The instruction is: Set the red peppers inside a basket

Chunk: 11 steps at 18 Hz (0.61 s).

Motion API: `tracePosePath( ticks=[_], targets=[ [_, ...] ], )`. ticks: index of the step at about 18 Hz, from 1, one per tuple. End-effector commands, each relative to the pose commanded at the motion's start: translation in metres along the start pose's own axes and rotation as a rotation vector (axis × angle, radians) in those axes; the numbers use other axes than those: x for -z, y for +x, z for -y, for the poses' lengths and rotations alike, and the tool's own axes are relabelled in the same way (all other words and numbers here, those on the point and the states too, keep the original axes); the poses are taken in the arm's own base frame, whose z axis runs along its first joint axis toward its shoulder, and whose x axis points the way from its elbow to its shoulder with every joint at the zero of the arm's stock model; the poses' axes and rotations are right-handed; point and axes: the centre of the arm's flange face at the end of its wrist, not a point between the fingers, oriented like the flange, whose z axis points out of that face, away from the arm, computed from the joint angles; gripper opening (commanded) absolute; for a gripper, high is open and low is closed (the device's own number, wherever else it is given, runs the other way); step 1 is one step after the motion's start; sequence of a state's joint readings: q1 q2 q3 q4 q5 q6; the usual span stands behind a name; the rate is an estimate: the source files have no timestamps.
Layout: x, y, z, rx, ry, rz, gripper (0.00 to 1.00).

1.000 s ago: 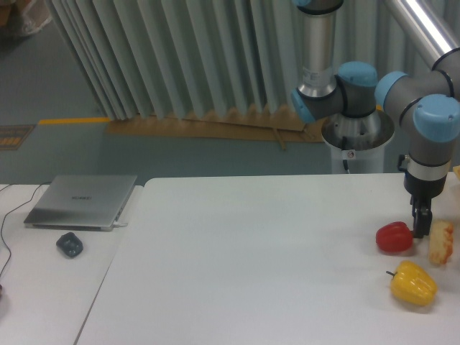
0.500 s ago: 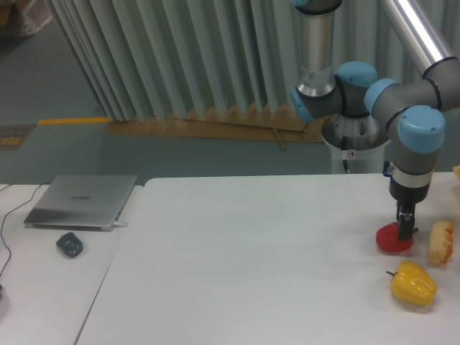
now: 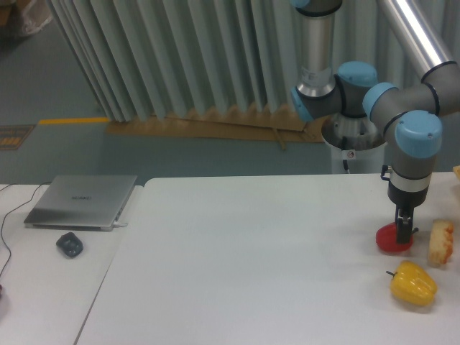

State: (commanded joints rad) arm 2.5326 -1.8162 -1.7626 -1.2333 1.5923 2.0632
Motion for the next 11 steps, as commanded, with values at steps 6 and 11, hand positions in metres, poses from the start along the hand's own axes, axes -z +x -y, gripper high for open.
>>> tracePosePath(
  ticks=[6, 11],
  targets=[
    [-0.016, -0.008, 0.0, -0.005, 0.006, -0.019, 1.0],
    [-0.02, -0.007, 0.003, -0.01, 0.012, -0.028, 1.0]
  ],
)
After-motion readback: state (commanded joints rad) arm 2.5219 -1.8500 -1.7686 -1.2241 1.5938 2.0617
